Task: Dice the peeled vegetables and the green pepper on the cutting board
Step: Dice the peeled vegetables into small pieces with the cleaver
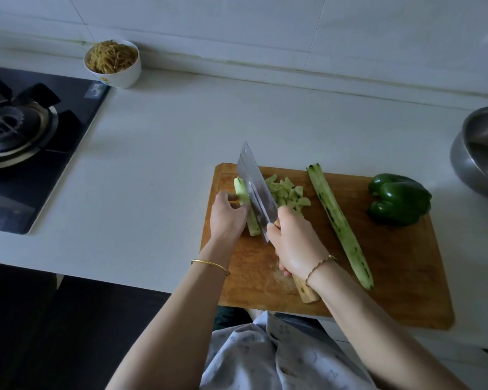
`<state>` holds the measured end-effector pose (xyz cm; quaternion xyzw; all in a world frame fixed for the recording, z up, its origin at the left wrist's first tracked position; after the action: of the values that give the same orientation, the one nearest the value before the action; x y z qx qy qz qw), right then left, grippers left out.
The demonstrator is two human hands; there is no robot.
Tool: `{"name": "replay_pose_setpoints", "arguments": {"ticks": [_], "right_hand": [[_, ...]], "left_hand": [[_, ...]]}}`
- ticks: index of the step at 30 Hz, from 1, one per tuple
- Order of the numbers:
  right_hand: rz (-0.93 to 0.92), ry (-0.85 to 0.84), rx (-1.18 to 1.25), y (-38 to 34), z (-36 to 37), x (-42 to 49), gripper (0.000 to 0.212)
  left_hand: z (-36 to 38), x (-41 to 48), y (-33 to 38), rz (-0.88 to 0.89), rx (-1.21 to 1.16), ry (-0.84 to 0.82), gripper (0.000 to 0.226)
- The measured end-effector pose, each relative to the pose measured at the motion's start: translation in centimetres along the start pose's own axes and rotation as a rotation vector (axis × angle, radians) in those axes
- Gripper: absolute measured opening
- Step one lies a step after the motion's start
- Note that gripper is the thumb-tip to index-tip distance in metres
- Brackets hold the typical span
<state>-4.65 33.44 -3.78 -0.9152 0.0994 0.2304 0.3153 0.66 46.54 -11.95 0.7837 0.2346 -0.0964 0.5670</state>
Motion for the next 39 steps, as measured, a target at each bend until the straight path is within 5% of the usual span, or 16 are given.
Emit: {"name": "replay_pose_setpoints", "arguments": {"ticks": [10, 22, 28, 39], "right_hand": [[-0.026, 0.120, 0.088, 1.5, 2.0, 2.0, 0.017], [0.021, 0.111, 0.492, 4.9, 0.7, 1.5, 0.029], [0.007, 0.107, 0.608, 4.9, -1.4, 0.8, 0.026], [-0.017, 0.125, 0.571, 4.9, -2.5, 0.5, 0.029]], "left_hand": [[0.0, 0.2, 0.5, 0.029, 0.080, -0.032, 0.029], [0.7, -0.7, 1.3, 0.121, 0.395, -0.055, 0.022], [0.1, -0.9, 1.7, 0.086, 0.363, -0.050, 0.015], [-1.5, -1.1, 1.9, 0.014, 0.369, 0.023, 0.031]]}}
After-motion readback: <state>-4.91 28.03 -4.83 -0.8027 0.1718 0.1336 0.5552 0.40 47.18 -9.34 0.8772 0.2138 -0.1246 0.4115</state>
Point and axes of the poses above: each hand's wrist, its own x-axis towards the middle knuckle, its own z-axis out of the palm, y = z × x, the point moved 6 cm from there along x, towards the middle knuckle, and after that the axes turned 4 degrees about z, right-handed, at the moved point
